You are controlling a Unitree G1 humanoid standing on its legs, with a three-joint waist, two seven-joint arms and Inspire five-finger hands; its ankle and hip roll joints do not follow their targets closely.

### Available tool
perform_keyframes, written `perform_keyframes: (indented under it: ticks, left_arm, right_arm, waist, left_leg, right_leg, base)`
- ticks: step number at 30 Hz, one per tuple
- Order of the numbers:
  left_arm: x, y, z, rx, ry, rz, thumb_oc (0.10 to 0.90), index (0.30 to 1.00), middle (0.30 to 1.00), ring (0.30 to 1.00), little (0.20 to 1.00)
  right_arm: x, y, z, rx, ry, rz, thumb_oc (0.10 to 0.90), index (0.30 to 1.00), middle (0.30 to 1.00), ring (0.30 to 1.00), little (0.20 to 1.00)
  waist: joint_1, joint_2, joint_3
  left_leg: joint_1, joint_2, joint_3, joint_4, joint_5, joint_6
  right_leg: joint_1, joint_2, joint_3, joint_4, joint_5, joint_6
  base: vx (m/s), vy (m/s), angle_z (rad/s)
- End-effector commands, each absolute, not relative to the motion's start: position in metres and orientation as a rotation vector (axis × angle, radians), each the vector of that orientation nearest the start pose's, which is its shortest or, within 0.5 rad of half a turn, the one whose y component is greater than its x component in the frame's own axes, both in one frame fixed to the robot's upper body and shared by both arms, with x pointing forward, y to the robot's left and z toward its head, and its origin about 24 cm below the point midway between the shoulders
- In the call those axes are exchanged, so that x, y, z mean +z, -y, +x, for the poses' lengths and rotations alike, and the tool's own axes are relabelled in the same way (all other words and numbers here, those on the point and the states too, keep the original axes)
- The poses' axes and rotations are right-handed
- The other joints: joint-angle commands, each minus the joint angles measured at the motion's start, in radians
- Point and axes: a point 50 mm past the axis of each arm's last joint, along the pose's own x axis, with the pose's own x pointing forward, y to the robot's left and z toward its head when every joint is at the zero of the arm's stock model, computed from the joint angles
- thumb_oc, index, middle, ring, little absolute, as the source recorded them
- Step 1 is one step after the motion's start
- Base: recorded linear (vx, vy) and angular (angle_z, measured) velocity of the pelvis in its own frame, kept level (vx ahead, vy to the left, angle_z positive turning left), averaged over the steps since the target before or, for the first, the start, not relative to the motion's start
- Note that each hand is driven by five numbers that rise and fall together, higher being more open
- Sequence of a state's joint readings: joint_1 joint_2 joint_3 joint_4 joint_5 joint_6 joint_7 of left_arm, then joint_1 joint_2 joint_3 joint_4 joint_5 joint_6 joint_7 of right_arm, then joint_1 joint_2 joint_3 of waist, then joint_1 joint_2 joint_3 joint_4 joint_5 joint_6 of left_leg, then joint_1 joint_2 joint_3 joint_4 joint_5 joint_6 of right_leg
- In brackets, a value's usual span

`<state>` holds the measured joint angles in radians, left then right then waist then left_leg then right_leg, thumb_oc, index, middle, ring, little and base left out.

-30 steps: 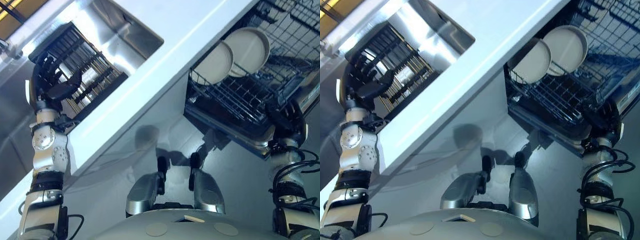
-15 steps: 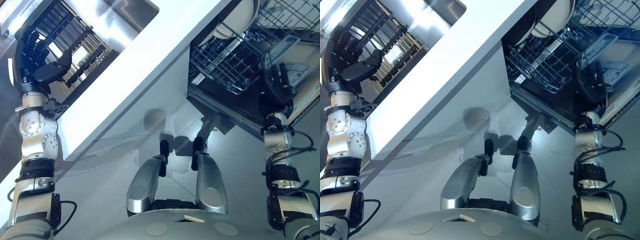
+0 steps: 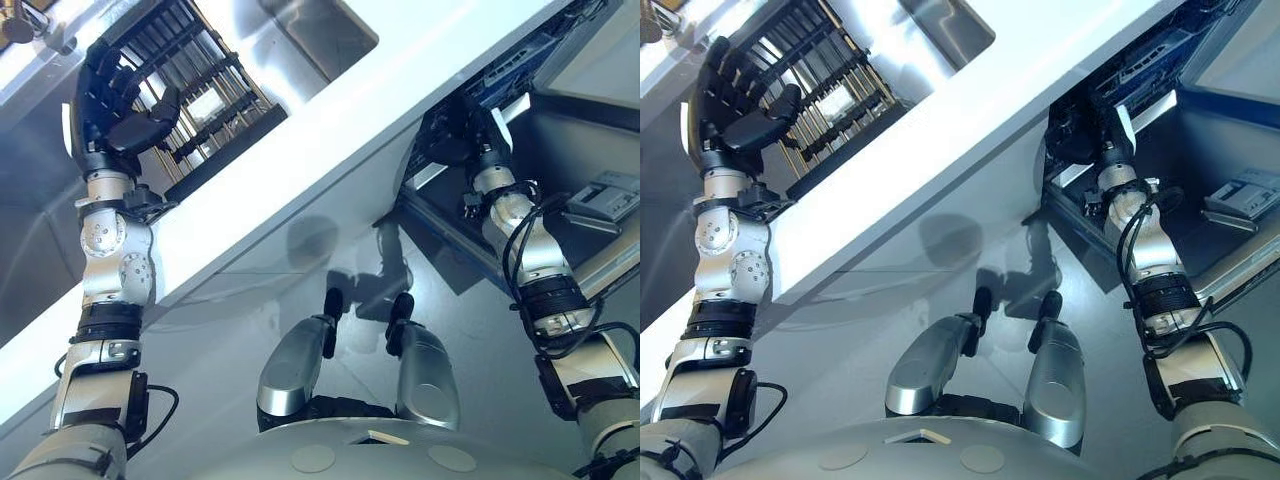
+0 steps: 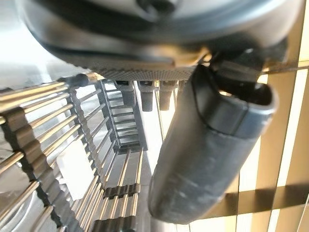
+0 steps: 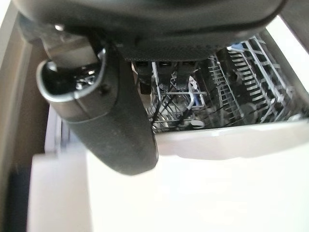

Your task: Pick up plates and place into dishwasher.

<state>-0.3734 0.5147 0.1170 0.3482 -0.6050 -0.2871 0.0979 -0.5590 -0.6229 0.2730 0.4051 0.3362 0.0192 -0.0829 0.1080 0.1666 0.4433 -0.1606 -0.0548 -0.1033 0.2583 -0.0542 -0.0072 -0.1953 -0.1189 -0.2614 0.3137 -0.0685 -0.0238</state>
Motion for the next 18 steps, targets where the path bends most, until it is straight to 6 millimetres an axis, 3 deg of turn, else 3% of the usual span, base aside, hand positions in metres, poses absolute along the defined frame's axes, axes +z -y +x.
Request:
perform_keyframes:
  ticks: [1, 5, 9, 12, 14, 18]
  left_arm:
    - [0.082, -0.272, 0.284, 0.223, 0.209, -0.059, 0.800, 0.900, 0.900, 0.900, 0.900]
    - [0.087, -0.275, 0.283, 0.209, 0.222, -0.033, 0.800, 0.900, 0.900, 0.900, 0.900]
    - [0.092, -0.282, 0.279, 0.219, 0.240, -0.012, 0.800, 0.900, 0.900, 0.900, 0.900]
    - [0.095, -0.289, 0.273, 0.250, 0.257, -0.012, 0.800, 0.900, 0.900, 0.900, 0.900]
    - [0.095, -0.296, 0.267, 0.282, 0.263, -0.012, 0.800, 0.900, 0.900, 0.900, 0.900]
    - [0.090, -0.306, 0.256, 0.328, 0.259, -0.025, 0.800, 0.900, 0.900, 0.900, 0.900]
  right_arm:
    - [0.240, 0.113, 0.359, 0.317, 0.579, -0.308, 0.800, 0.900, 0.900, 0.900, 0.900]
    - [0.211, 0.150, 0.369, 0.147, 0.442, -0.309, 0.800, 0.900, 0.900, 0.900, 0.900]
    - [0.172, 0.193, 0.360, 0.018, 0.320, -0.313, 0.800, 0.900, 0.900, 0.900, 0.900]
    - [0.143, 0.224, 0.340, -0.071, 0.262, -0.285, 0.800, 0.900, 0.900, 0.900, 0.900]
    - [0.121, 0.254, 0.316, -0.156, 0.227, -0.264, 0.800, 0.900, 0.900, 0.900, 0.900]
    - [0.101, 0.295, 0.282, -0.289, 0.189, -0.229, 0.800, 0.900, 0.900, 0.900, 0.900]
  waist:
    - [0.107, -0.101, -0.070]
    - [0.106, -0.112, -0.066]
    - [0.080, -0.124, -0.057]
    - [0.047, -0.136, -0.054]
    - [0.015, -0.147, -0.058]
    - [-0.034, -0.159, -0.074]
  left_leg:
    - [-0.054, -0.092, 0.012, 0.081, -0.078, 0.086]
    - [-0.043, -0.085, 0.021, 0.088, -0.093, 0.095]
    - [-0.030, -0.071, 0.030, 0.071, -0.094, 0.102]
    - [-0.021, -0.061, 0.039, 0.053, -0.096, 0.107]
    - [-0.009, -0.052, 0.046, 0.034, -0.096, 0.109]
    - [0.021, -0.036, 0.070, -0.009, -0.088, 0.101]
  right_leg:
    - [0.003, -0.007, 0.044, 0.122, -0.119, 0.033]
    - [0.012, -0.009, 0.053, 0.123, -0.111, 0.046]
    - [0.017, 0.003, 0.071, 0.107, -0.099, 0.059]
    - [0.018, 0.018, 0.090, 0.088, -0.090, 0.066]
    - [0.025, 0.033, 0.105, 0.064, -0.088, 0.068]
    - [0.042, 0.059, 0.122, 0.021, -0.088, 0.064]
  base:
    - [0.10, -0.044, 0.08]
    - [0.05, -0.058, 0.04]
    - [-0.02, -0.084, -0.01]
    - [-0.08, -0.112, 0.02]
    - [-0.07, -0.136, 0.03]
    - [-0.06, -0.122, -0.16]
